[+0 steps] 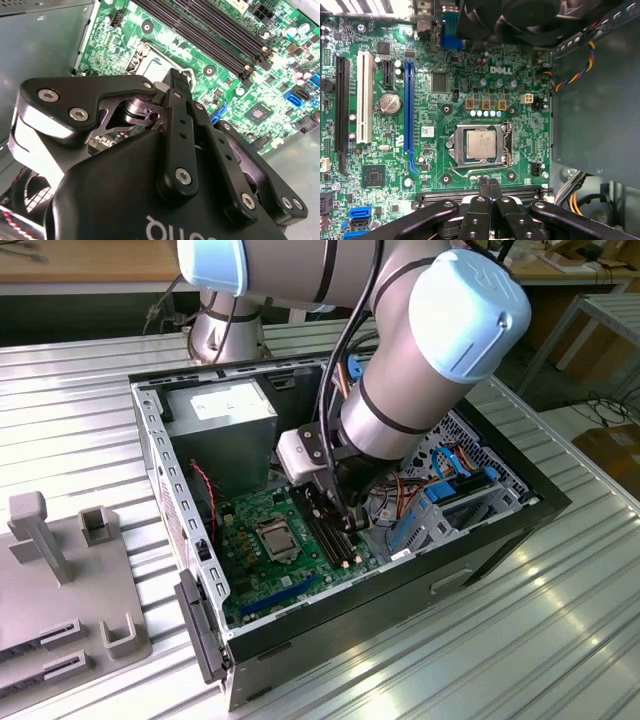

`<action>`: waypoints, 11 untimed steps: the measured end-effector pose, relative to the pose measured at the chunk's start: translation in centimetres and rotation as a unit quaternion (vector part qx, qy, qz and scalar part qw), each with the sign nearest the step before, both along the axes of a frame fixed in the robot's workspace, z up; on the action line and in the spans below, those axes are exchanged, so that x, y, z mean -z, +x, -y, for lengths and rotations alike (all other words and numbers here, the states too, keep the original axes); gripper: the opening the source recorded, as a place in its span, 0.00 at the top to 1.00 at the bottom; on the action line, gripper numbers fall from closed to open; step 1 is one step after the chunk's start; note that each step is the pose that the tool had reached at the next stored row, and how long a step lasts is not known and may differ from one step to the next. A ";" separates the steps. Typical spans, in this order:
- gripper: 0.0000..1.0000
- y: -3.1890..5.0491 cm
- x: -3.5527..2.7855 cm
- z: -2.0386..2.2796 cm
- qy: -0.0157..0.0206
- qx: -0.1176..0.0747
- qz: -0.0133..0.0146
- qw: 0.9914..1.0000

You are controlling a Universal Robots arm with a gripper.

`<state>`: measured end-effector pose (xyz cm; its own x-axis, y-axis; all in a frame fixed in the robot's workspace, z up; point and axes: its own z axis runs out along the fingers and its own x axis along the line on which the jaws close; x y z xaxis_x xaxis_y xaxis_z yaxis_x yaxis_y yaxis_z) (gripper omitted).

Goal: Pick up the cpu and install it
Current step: 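Install the first cpu locking lever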

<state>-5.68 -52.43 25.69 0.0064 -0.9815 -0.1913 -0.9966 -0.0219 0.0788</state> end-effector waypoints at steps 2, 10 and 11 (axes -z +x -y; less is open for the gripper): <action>0.90 0.02 -0.13 -0.01 0.002 0.000 -0.001 1.000; 0.90 0.06 0.66 0.02 -0.007 0.000 -0.002 1.000; 0.90 0.06 0.69 0.02 -0.012 0.000 -0.002 1.000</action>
